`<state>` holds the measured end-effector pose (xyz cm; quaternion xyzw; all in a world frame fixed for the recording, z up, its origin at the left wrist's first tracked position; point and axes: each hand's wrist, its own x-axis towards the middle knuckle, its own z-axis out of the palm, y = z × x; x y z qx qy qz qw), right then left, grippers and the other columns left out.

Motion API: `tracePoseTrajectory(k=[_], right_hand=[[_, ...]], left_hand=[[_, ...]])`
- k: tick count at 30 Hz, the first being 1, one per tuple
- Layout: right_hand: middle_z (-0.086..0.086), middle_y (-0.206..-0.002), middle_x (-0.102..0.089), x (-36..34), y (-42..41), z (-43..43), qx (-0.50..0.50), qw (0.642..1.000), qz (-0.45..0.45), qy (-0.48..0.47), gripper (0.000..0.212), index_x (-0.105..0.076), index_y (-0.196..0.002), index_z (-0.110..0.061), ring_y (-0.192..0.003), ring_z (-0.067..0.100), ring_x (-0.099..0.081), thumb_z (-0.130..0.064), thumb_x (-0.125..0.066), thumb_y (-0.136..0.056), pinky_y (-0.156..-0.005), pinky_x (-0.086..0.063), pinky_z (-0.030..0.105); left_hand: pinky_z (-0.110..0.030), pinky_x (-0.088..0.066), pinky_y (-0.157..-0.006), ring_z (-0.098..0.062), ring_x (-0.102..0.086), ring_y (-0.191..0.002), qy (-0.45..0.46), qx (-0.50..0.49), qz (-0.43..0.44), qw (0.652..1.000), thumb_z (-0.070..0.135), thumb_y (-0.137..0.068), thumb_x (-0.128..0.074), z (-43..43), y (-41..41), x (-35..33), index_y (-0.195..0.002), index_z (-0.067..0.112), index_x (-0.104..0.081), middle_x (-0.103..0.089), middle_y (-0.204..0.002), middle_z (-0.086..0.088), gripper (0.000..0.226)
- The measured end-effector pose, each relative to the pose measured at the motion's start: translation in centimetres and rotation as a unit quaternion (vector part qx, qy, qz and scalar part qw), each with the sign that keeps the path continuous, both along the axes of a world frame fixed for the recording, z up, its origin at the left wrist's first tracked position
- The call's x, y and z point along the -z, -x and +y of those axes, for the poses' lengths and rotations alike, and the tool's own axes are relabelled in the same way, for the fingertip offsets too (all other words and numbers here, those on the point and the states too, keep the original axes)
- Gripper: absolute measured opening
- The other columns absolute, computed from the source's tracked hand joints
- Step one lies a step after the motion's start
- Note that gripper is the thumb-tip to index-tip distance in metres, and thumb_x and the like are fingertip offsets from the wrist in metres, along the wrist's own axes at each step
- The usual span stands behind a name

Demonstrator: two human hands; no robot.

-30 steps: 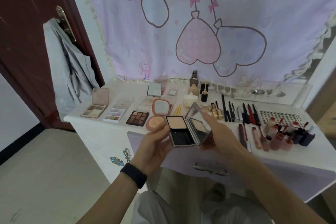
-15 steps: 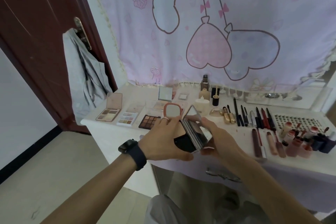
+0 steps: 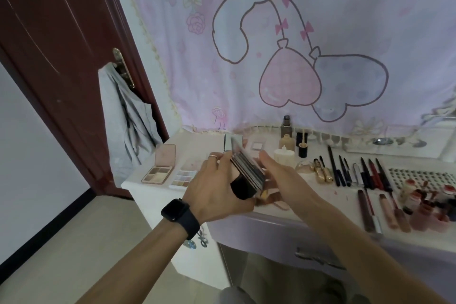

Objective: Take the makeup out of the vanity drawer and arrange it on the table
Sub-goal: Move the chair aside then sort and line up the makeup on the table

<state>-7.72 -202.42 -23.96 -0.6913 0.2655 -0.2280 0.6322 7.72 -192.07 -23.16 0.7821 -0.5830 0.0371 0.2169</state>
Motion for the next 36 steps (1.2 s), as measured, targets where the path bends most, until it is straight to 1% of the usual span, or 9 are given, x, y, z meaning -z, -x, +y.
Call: tracePoseTrajectory(k=[3,8,12,15,20,26,30,33,36], right_hand=[[-0.022,-0.092,-0.072,0.1,0.3,-0.7,0.074,0.993,-0.002,0.092,0.038,-0.066,-0.105,-0.046,-0.079,-0.002,-0.068,-0.068,-0.036,-0.095,-0.073,-0.052,0.027],[-0.008,-0.122,-0.059,5.3,3.3,-2.4,0.287,0.892,0.097,0.336,0.052,-0.06,-0.124,-0.026,-0.112,0.014,-0.057,-0.063,-0.045,-0.091,-0.088,-0.055,0.038],[0.005,-0.156,-0.037,9.3,4.5,-2.8,0.26,0.825,0.318,0.387,0.09,-0.043,-0.145,-0.019,-0.144,0.024,-0.031,-0.083,-0.023,-0.084,-0.108,-0.041,0.043],[0.006,-0.163,-0.027,10.6,4.5,-3.3,0.218,0.787,0.419,0.397,0.107,-0.034,-0.153,-0.017,-0.15,0.023,-0.024,-0.087,0.001,-0.08,-0.12,-0.024,0.039],[0.018,-0.142,-0.056,11.3,4.5,-3.6,0.211,0.773,0.437,0.408,0.1,-0.058,-0.136,-0.003,-0.133,0.033,-0.052,-0.08,-0.014,-0.09,-0.11,-0.044,0.049],[0.012,-0.158,-0.038,11.5,4.2,-3.9,0.195,0.758,0.474,0.403,0.107,-0.04,-0.151,-0.008,-0.146,0.028,-0.034,-0.083,0.001,-0.085,-0.121,-0.024,0.041],[0.017,-0.153,-0.044,11.7,4.2,-3.9,0.196,0.757,0.469,0.411,0.103,-0.047,-0.147,-0.003,-0.141,0.033,-0.041,-0.079,-0.008,-0.09,-0.12,-0.03,0.046],[0.02,-0.151,-0.046,11.6,4.2,-3.7,0.196,0.76,0.464,0.41,0.101,-0.05,-0.144,0.0,-0.14,0.035,-0.043,-0.078,-0.013,-0.091,-0.118,-0.034,0.049],[0.02,-0.152,-0.045,11.7,4.2,-3.7,0.193,0.759,0.467,0.411,0.101,-0.048,-0.145,0.0,-0.142,0.034,-0.041,-0.079,-0.013,-0.091,-0.119,-0.031,0.049]], left_hand=[[-0.031,-0.049,-0.092,-0.011,-0.042,-0.114,0.023,-0.038,0.055,0.998,0.069,-0.052,-0.068,-0.6,-2.2,-0.9,-0.124,0.033,-0.044,-0.048,-0.112,0.008,0.085],[-0.029,-0.044,-0.091,-0.018,-0.045,-0.112,0.036,-0.106,0.052,0.992,0.073,-0.061,-0.059,-1.9,-8.1,-3.1,-0.12,0.033,-0.052,-0.061,-0.101,0.004,0.071],[-0.036,-0.053,-0.085,-0.028,-0.06,-0.099,0.019,-0.159,0.116,0.98,0.073,-0.056,-0.058,-4.1,-12.0,-3.5,-0.106,0.035,-0.058,-0.067,-0.086,0.003,0.063],[-0.032,-0.048,-0.081,-0.027,-0.06,-0.104,-0.004,-0.189,0.124,0.974,0.077,-0.058,-0.058,-7.1,-14.4,-2.9,-0.102,0.025,-0.063,-0.067,-0.102,0.0,0.069],[-0.028,-0.042,-0.064,-0.022,-0.057,-0.084,-0.027,-0.209,0.137,0.968,0.07,-0.062,-0.065,-12.0,-17.8,-1.1,-0.105,0.021,-0.061,-0.069,-0.107,-0.005,0.066],[-0.035,-0.042,-0.072,-0.035,-0.057,-0.11,-0.069,-0.254,0.167,0.95,0.062,-0.068,-0.073,-16.4,-21.4,2.2,-0.147,0.001,-0.031,-0.056,-0.132,-0.019,0.108],[-0.028,-0.039,-0.056,-0.029,-0.053,-0.086,-0.089,-0.289,0.153,0.941,0.056,-0.067,-0.076,-17.7,-23.0,4.1,-0.143,0.002,-0.035,-0.059,-0.118,-0.017,0.102],[-0.044,-0.051,-0.088,-0.039,-0.055,-0.115,-0.095,-0.298,0.161,0.936,0.06,-0.065,-0.076,-18.1,-23.5,5.6,-0.151,0.003,-0.023,-0.053,-0.136,-0.02,0.116],[-0.054,-0.041,-0.106,-0.044,-0.043,-0.131,-0.102,-0.31,0.144,0.934,0.065,-0.065,-0.075,-18.5,-23.5,7.2,-0.153,0.004,-0.015,-0.042,-0.146,-0.024,0.123]])
